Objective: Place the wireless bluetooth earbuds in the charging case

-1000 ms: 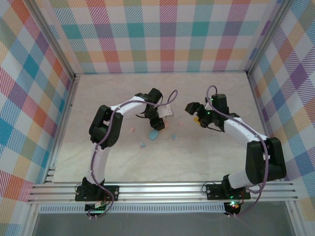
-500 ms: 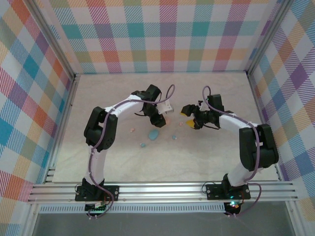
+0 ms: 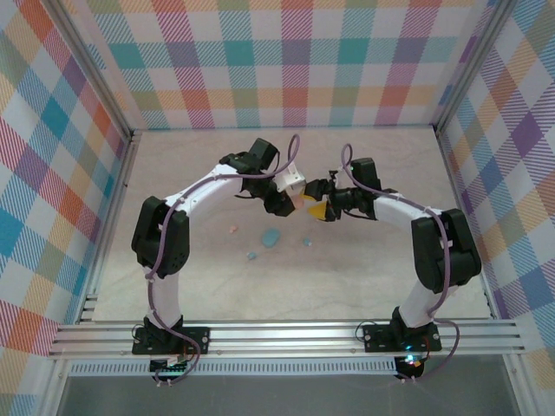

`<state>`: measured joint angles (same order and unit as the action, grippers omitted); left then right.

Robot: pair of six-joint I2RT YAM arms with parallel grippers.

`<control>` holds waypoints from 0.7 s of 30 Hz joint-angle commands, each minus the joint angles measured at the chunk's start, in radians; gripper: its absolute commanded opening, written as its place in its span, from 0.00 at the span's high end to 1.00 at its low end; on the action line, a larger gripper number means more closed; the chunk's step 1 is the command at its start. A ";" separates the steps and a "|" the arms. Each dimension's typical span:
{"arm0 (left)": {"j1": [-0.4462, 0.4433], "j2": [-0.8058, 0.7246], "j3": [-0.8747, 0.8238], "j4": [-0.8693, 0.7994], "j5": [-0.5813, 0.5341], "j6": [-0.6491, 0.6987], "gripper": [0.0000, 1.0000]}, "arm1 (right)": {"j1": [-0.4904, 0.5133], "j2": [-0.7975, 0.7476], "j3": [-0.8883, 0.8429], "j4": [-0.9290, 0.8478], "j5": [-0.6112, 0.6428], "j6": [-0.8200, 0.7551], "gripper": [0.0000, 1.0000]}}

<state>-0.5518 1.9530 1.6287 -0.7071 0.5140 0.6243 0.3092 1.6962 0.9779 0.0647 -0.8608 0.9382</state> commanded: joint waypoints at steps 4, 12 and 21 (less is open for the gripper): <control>0.005 -0.047 0.032 -0.043 0.055 -0.013 0.67 | 0.029 0.012 0.047 0.032 -0.062 0.015 0.40; 0.004 -0.070 0.014 -0.041 0.055 -0.023 0.66 | 0.046 0.006 0.045 0.031 -0.059 0.044 0.64; 0.004 -0.131 -0.054 0.046 0.033 -0.127 0.61 | 0.065 0.002 0.055 0.059 -0.057 0.098 0.99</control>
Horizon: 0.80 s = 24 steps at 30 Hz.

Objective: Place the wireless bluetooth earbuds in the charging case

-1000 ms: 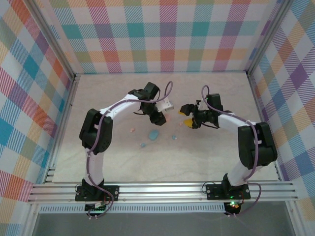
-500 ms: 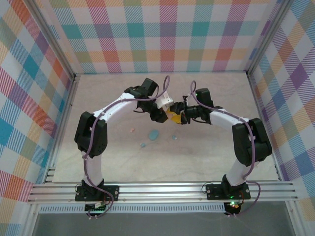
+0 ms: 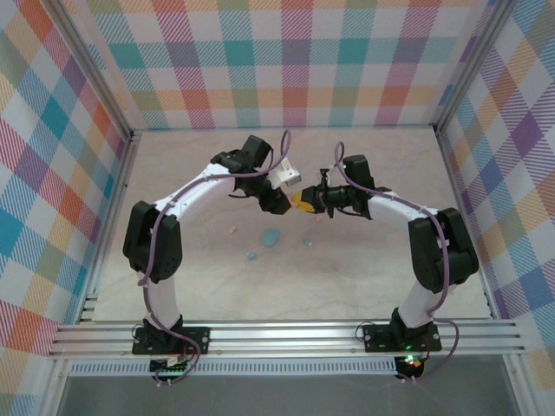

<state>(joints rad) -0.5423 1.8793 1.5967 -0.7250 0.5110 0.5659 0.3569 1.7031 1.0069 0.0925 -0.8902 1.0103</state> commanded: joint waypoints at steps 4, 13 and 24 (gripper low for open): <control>-0.006 -0.150 -0.137 0.200 0.025 -0.140 0.45 | 0.017 -0.049 0.029 0.052 -0.005 0.049 1.00; 0.002 -0.373 -0.374 0.500 -0.023 -0.336 0.22 | 0.017 -0.130 0.052 0.099 0.029 0.113 1.00; 0.025 -0.404 -0.483 0.456 -0.115 -0.347 0.22 | 0.005 -0.065 0.164 -0.352 0.207 -0.238 0.85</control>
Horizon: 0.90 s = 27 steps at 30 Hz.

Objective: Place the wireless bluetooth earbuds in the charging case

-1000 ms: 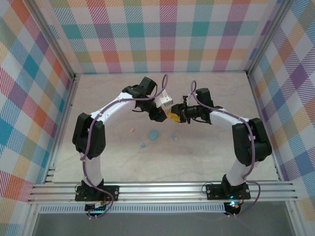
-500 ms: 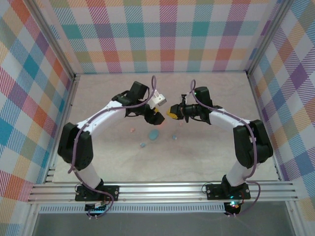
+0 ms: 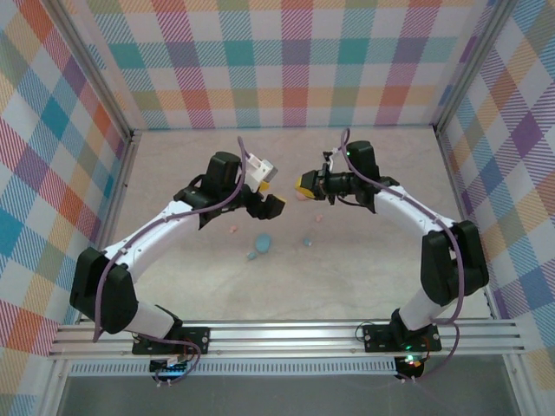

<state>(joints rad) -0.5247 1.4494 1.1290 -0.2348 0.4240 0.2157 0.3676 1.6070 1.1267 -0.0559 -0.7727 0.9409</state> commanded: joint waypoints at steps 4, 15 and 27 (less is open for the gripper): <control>0.008 0.063 -0.018 -0.088 -0.060 0.010 0.25 | -0.005 0.063 0.127 -0.364 0.240 -0.325 0.78; 0.064 0.239 0.086 -0.084 -0.064 -0.176 0.41 | 0.024 0.358 0.532 -0.670 0.584 -0.648 0.59; 0.071 0.274 0.058 -0.087 -0.110 -0.203 0.42 | 0.083 0.722 0.966 -0.913 0.686 -0.676 0.50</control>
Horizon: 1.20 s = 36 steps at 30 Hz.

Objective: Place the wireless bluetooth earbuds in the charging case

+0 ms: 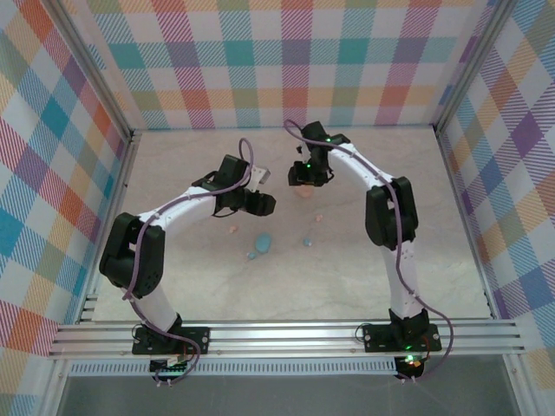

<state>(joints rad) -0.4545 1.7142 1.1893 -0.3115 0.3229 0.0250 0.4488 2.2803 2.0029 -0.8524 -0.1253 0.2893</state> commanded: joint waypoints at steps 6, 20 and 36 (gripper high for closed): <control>0.000 0.017 0.006 -0.022 -0.011 0.007 0.42 | 0.026 0.092 0.130 -0.125 0.067 -0.050 0.45; 0.000 0.011 -0.012 -0.024 -0.012 0.021 0.42 | 0.028 0.135 0.163 -0.138 0.080 -0.086 0.38; 0.000 -0.008 -0.026 -0.028 -0.019 0.028 0.41 | 0.028 0.212 0.224 -0.146 0.145 -0.122 0.40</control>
<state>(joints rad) -0.4549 1.7260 1.1786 -0.3153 0.3115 0.0414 0.4709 2.4725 2.1994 -0.9680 0.0010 0.1497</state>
